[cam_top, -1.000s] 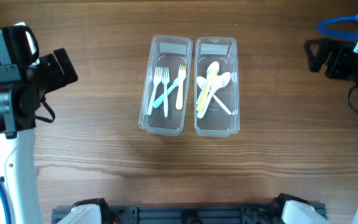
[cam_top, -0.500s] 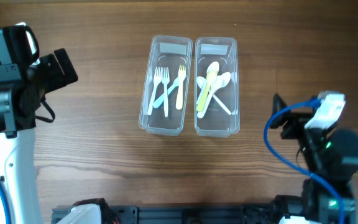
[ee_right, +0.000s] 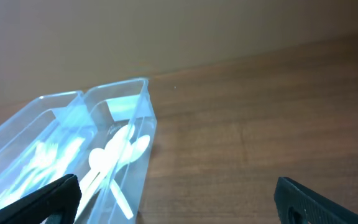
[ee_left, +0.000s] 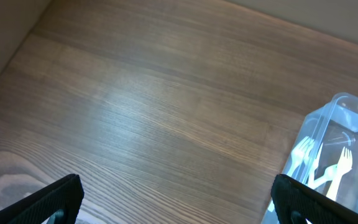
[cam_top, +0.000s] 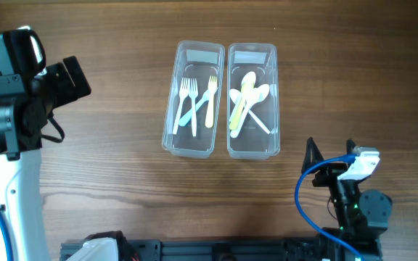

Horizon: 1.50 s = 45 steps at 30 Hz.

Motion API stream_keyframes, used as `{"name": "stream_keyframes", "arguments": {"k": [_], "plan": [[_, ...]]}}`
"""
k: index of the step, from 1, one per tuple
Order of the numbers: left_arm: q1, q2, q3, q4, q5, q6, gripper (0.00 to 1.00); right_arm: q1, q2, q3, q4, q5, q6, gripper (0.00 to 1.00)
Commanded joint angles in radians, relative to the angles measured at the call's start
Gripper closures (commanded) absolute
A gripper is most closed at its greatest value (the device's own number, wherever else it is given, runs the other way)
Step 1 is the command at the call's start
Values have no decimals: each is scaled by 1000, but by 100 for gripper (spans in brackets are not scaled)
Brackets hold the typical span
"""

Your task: Pack container

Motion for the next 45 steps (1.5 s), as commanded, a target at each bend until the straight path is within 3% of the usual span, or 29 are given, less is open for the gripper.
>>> {"name": "stream_keyframes", "arguments": {"k": [1, 25, 31, 37, 45], "plan": [[6, 2, 9, 3, -8, 16, 0, 5, -18, -15, 6, 18, 16, 0], [6, 0, 9, 3, -8, 16, 0, 5, -17, -17, -24, 18, 15, 1], [6, -153, -11, -3, -8, 16, 0, 5, -17, -17, -24, 18, 16, 0], [5, -485, -245, 213, 103, 8, 0, 5, -17, -16, -24, 18, 16, 0], [-23, -923, -911, 609, 203, 8, 0, 5, -17, -17, -24, 18, 15, 0]]}}
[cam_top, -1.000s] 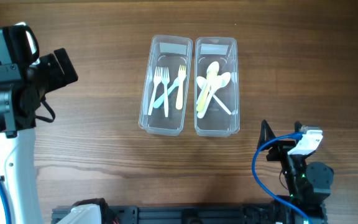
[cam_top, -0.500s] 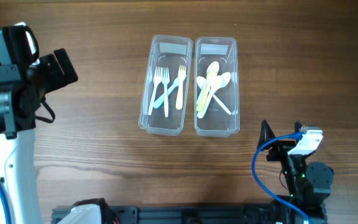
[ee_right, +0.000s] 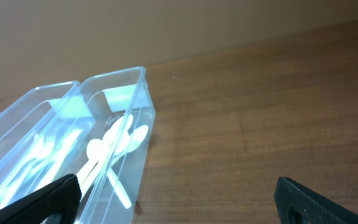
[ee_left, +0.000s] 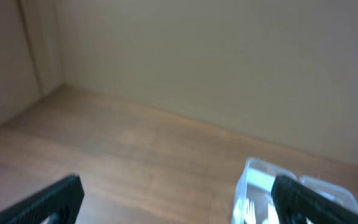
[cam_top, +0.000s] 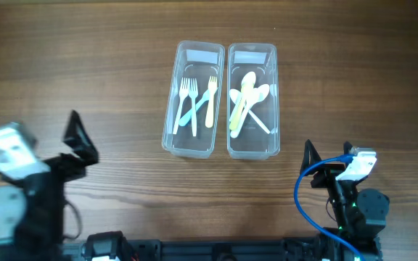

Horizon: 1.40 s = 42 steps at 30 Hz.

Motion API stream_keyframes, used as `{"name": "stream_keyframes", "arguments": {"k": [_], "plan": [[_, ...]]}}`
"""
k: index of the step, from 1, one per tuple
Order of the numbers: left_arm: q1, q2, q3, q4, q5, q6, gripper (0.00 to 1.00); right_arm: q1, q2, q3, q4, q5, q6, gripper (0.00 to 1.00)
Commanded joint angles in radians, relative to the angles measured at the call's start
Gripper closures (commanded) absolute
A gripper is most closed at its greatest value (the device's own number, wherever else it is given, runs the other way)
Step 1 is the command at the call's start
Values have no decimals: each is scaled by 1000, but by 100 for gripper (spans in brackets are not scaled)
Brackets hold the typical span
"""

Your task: Pack container

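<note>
Two clear plastic containers stand side by side at the table's middle. The left container (cam_top: 167, 109) holds several forks (cam_top: 194, 101), white, blue and yellow. The right container (cam_top: 276, 109) holds several spoons (cam_top: 247, 96). My left gripper (cam_top: 75, 141) is at the front left, open and empty, well away from the containers; the left wrist view shows its fingers (ee_left: 58, 198) wide apart and the fork container (ee_left: 253, 186) far off. My right gripper (cam_top: 330, 154) is open and empty at the front right, with the spoon container (ee_right: 135, 99) ahead to its left.
The wooden table (cam_top: 93, 58) runs to a plain wall (ee_left: 216, 56) at the back. A blue cable (cam_top: 301, 199) loops beside the right arm's base. A black rail (cam_top: 194, 250) lies along the front edge.
My left arm has moved from the table's upper left down to the front left, and its camera now looks level toward the back wall. The right arm has scarcely shifted. The containers are unchanged.
</note>
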Motion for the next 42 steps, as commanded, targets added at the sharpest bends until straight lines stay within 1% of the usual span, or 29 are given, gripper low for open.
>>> {"name": "stream_keyframes", "arguments": {"k": [1, 3, 6, 8, 12, 23, 42], "plan": [[-29, -170, -334, 144, 79, 8, 0, 3, -13, -4, 6, 18, 13, 0], [-43, -255, -480, 245, 106, 8, 0, 3, -13, -4, 6, 18, 14, 0], [-51, -351, -641, 357, 121, 8, 0, 3, -13, -4, 6, 18, 13, 0], [-51, -402, -718, 396, 129, 8, 0, 3, -13, -4, 6, 18, 14, 1], [-50, -477, -805, 398, 130, 9, 0, 3, -13, -4, 6, 18, 13, 0], [-51, -505, -922, 403, 130, 9, 0, 3, -13, -4, 6, 18, 14, 0], [-51, -505, -923, 404, 130, 9, 0, 3, -13, -4, 6, 18, 14, 0]]}}
